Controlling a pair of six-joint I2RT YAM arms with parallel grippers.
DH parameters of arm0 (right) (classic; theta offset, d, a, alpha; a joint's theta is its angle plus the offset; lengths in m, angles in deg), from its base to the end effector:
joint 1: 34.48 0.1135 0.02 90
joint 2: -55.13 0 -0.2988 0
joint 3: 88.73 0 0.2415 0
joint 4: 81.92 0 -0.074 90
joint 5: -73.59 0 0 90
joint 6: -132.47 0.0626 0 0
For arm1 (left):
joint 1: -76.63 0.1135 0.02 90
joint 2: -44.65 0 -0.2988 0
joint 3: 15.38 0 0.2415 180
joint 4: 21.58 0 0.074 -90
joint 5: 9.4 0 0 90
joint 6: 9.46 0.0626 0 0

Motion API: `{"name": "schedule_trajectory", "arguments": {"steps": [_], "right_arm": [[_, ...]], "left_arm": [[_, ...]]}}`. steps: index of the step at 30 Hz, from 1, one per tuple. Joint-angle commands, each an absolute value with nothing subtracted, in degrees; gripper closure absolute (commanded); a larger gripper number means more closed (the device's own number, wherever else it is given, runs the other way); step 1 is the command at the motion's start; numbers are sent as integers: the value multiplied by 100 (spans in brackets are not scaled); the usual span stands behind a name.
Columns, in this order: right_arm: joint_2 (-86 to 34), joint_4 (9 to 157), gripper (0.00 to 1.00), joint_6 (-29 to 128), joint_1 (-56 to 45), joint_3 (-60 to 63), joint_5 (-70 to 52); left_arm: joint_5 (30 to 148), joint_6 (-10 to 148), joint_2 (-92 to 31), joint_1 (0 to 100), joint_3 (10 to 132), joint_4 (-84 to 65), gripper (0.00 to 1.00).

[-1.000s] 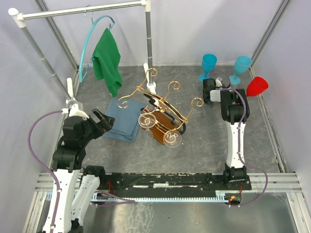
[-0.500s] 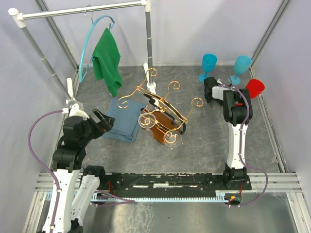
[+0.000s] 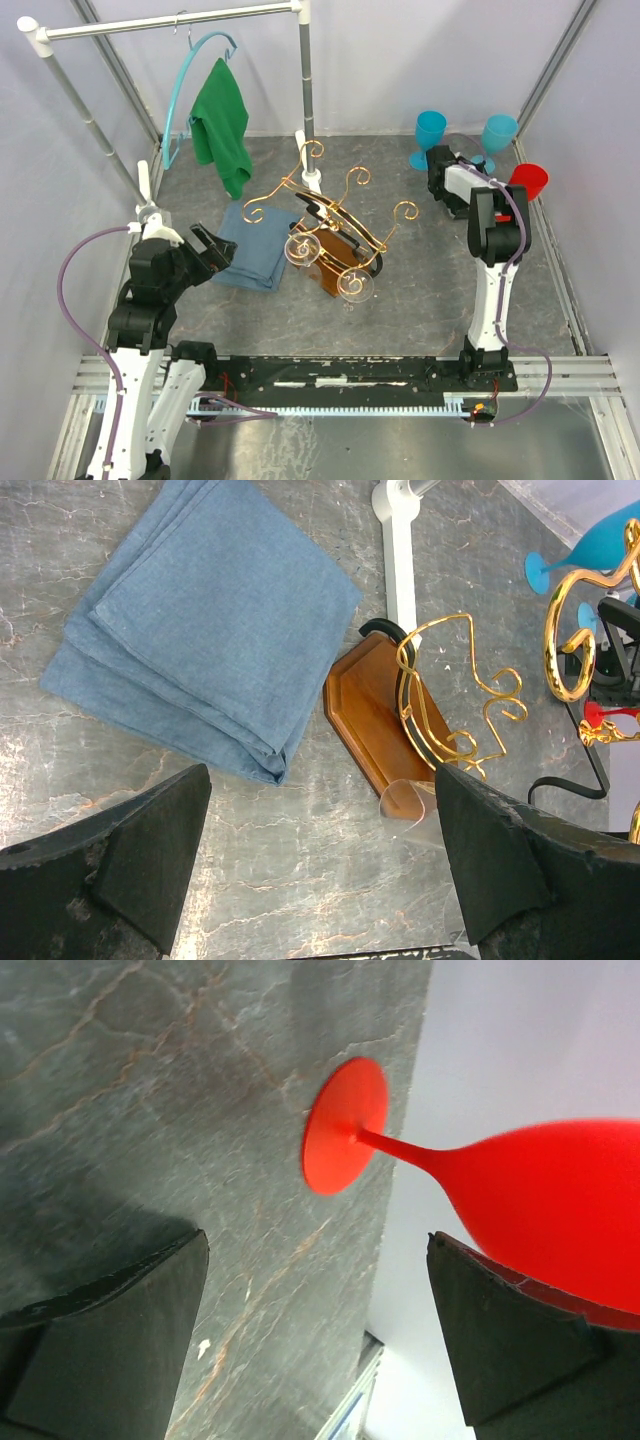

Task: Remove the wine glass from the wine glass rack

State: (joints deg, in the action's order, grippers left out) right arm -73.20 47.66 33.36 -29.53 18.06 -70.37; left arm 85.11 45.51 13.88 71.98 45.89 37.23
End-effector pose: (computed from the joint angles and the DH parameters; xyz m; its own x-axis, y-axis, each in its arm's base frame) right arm 0.4669 -0.0104 0.1538 -0.9668 -0.1772 -0.1840 0.0462 0.5871 -0.8082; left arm 0.0907 -0.0123 0.3242 -0.4731 -0.5356 -0.6995 -0.1486 0.8311 -0.5359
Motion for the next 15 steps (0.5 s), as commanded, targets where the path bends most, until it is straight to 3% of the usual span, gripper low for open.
{"name": "schedule_trajectory", "arguments": {"steps": [1,8,15], "right_arm": [[-7060,4138,1,3960,-2907,1884,-5554],[-6813,3794,2,4091,-2668,1842,-5045],[-5847,3699,7,4607,-2570,1842,-3583]], "left_arm": [[8479,4714,1355,7179,4742,3585,1],[8473,4705,1371,7180,4697,3578,1],[8416,4696,1359,7180,4694,3611,1]]}}
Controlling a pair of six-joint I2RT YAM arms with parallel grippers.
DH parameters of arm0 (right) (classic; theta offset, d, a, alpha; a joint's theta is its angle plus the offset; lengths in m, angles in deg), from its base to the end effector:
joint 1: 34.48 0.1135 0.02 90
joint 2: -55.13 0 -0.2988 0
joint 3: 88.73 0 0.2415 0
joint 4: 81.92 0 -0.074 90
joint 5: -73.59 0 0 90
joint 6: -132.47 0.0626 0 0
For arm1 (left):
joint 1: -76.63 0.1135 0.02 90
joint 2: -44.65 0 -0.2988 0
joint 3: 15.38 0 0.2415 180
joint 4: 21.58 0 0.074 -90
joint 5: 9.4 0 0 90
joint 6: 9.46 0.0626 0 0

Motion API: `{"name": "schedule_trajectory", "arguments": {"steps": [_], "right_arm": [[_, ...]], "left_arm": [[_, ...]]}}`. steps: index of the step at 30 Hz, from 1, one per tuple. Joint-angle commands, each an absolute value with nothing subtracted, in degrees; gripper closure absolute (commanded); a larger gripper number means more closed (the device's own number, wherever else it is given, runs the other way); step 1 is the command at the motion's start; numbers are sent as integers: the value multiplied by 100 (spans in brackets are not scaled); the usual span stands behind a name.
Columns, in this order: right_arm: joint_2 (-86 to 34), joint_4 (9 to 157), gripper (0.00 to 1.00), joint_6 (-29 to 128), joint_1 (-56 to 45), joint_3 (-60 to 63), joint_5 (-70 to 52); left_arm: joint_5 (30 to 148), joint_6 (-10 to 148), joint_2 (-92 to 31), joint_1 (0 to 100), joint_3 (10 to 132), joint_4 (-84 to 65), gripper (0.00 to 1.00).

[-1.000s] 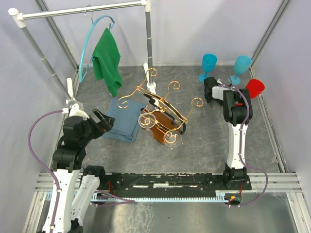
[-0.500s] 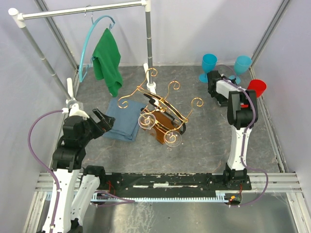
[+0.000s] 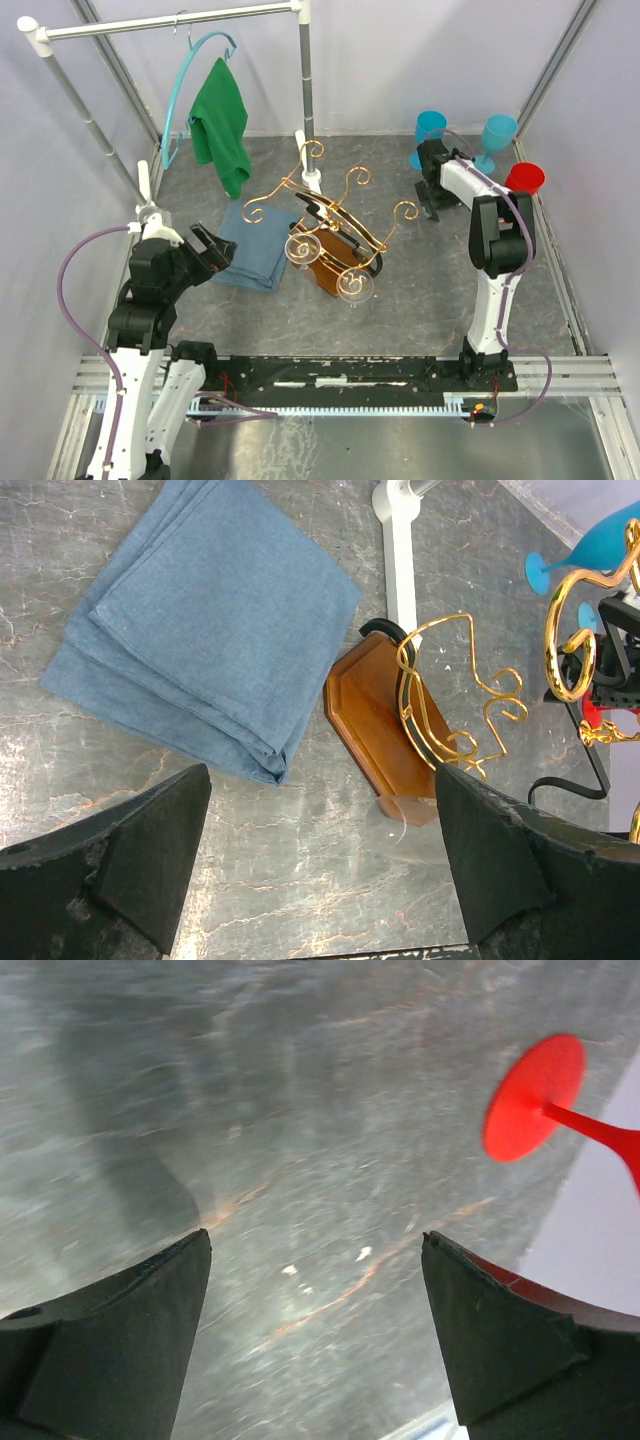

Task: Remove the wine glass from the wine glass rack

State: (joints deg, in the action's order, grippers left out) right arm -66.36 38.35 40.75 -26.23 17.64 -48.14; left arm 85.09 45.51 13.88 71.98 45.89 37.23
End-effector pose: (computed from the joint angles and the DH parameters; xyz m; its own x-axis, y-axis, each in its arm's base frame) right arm 0.4426 0.0309 0.1825 -0.9552 -0.1643 -0.2460 -0.0147 0.8569 -0.5153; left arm 0.0907 -0.0123 0.3242 -0.4729 -0.5357 -0.6996 -0.1489 0.8311 -0.5358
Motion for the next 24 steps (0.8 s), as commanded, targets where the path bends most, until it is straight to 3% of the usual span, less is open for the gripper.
{"name": "schedule_trajectory", "arguments": {"steps": [1,4,10,16,18,24], "right_arm": [[-5691,3702,7,4706,-2578,1875,-3267],[-5265,3673,10,5114,-2585,2043,-2582],[-4720,3179,24,5498,-2598,2706,-2339],[-3681,3142,49,5675,-2622,2896,-2337],[-3200,3160,53,5787,-2618,2827,-2164],[-1391,3450,55,6504,-2529,1730,-438]], "left_arm": [[8404,4697,1357,7182,4700,3621,1],[8355,4688,1362,7184,4707,3631,1],[8337,4633,1345,7183,4728,3676,1],[8176,4569,1349,7188,5053,3841,1],[7999,4602,1325,7189,5242,3919,1],[8141,4401,1321,7192,5362,3655,1]]}}
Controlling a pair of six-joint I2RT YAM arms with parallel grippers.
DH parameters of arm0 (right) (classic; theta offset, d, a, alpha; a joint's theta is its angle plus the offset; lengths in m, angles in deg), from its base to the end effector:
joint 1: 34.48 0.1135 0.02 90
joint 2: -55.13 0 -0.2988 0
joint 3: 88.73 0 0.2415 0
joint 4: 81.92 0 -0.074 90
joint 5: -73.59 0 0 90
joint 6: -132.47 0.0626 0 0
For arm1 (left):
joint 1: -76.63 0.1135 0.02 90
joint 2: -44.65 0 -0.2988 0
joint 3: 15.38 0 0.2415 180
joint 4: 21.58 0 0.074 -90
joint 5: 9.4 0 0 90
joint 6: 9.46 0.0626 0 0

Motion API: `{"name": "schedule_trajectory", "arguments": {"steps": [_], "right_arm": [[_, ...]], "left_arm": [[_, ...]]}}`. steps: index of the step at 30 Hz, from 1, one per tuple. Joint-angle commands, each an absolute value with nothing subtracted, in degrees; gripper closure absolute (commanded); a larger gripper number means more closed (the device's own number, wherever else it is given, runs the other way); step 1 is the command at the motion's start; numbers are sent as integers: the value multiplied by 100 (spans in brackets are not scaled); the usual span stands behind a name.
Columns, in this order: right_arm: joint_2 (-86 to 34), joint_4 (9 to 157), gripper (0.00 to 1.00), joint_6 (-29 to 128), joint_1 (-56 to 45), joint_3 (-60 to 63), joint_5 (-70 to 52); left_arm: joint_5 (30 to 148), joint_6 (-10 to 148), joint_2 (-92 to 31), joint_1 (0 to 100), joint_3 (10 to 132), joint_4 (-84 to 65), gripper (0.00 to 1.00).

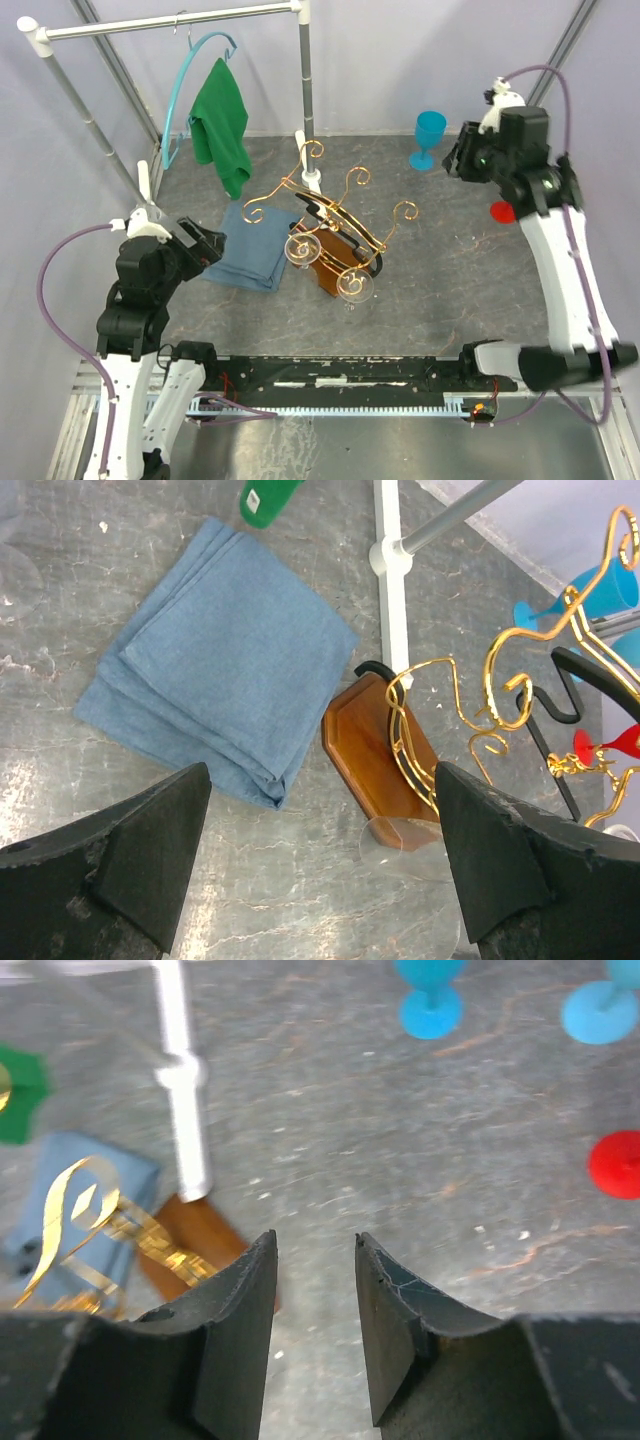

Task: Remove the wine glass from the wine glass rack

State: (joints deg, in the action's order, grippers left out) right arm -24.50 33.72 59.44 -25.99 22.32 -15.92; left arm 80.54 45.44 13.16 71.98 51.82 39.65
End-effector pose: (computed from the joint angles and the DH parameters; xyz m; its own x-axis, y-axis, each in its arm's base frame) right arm 0.2837 0.0429 0.4590 -0.5595 0.2116 -0.8013 0.0090 0.9684 0.2494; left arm 0.0843 -0.0068 0.3517 -0.3974 -0.5446 -0.7386 -0.1814 0.8356 -0.5185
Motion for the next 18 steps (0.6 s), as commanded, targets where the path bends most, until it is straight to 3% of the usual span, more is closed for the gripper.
{"name": "schedule_trajectory", "arguments": {"steps": [1,6,9,12,18], "right_arm": [[-1133,3349,52,6520,-2534,1647,-299],[-676,2795,49,6878,-2469,1487,1613],[-271,2534,47,6899,-2414,1063,1782],[64,2508,47,7030,-2371,443,2411],[345,2545,47,7050,-2351,21,2567]], "left_arm": [[8297,4322,1308,7193,5362,3558,1],[9053,4008,1123,7188,5407,3208,1],[9349,3968,1105,7192,5664,3149,1],[9847,4000,1045,7180,6035,3142,7],[11229,3731,687,7115,6242,2768,26]]}}
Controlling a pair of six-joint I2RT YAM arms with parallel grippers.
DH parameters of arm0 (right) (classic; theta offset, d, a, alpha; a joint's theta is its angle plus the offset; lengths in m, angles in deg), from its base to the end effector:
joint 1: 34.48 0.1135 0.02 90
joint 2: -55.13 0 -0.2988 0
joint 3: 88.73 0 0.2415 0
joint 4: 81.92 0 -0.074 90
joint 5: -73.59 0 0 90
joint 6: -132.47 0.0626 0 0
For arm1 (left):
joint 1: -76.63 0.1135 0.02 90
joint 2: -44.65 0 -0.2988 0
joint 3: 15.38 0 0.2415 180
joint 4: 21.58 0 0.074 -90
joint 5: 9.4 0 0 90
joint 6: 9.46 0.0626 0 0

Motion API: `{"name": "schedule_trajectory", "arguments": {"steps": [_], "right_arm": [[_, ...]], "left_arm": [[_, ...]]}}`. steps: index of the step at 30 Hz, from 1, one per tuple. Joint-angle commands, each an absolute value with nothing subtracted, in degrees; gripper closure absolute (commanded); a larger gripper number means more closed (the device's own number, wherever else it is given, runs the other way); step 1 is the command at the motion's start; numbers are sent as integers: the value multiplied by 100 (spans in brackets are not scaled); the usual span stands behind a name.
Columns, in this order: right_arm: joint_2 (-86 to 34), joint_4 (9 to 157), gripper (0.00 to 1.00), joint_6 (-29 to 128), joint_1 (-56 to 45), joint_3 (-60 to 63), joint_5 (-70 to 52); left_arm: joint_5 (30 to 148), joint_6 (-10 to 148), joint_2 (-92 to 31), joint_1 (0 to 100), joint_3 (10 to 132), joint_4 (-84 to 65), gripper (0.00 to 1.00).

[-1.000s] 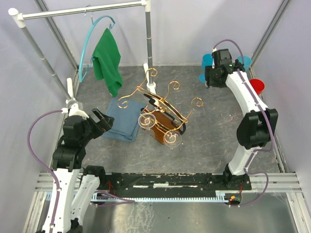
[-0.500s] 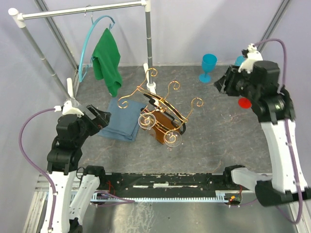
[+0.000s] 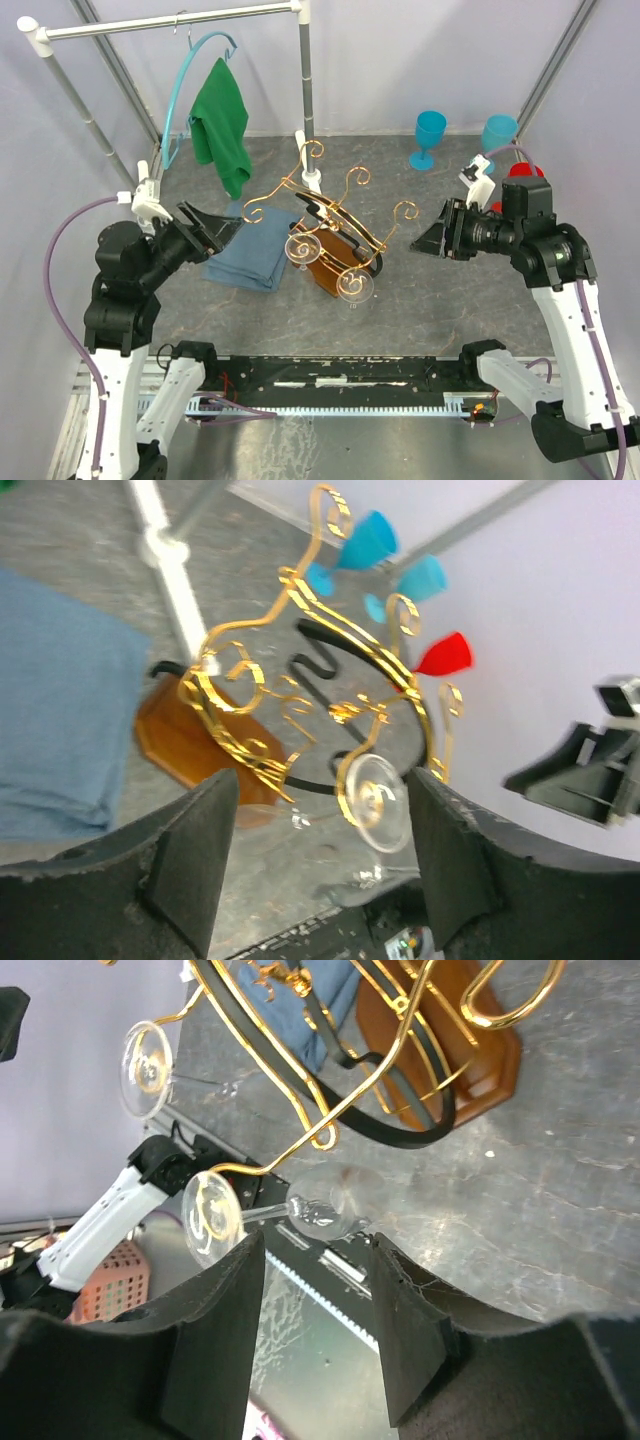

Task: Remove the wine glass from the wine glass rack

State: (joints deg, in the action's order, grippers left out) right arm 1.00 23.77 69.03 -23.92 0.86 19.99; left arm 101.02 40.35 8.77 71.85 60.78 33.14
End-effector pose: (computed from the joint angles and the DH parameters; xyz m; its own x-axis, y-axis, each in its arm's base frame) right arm 0.1293 0.0619 0.4177 -0.8207 0.2131 -0.5302 -0.2626 0.6834 0.6812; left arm 0.0885 -0.0293 0.4117 -0.4575 -0.5686 -0.6836 0.1565 0.7053 -0.6914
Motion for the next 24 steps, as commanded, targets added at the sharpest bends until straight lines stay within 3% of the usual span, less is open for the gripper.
{"name": "schedule_trajectory", "arguments": {"steps": [1,9,16,24], "right_arm": [[379,2683,47,7140,-2343,-38,2621],[295,3135,49,7376,-2194,-142,2569],[218,3317,49,7448,-2009,-214,2404],[265,3490,49,7514,-1982,-255,2410]], "left_arm": [[11328,3697,663,7097,6225,2728,29],[11767,3337,267,6629,5893,2387,54],[10270,3434,-377,4848,5971,2705,47],[9856,3557,-558,4786,5922,2965,44]]}}
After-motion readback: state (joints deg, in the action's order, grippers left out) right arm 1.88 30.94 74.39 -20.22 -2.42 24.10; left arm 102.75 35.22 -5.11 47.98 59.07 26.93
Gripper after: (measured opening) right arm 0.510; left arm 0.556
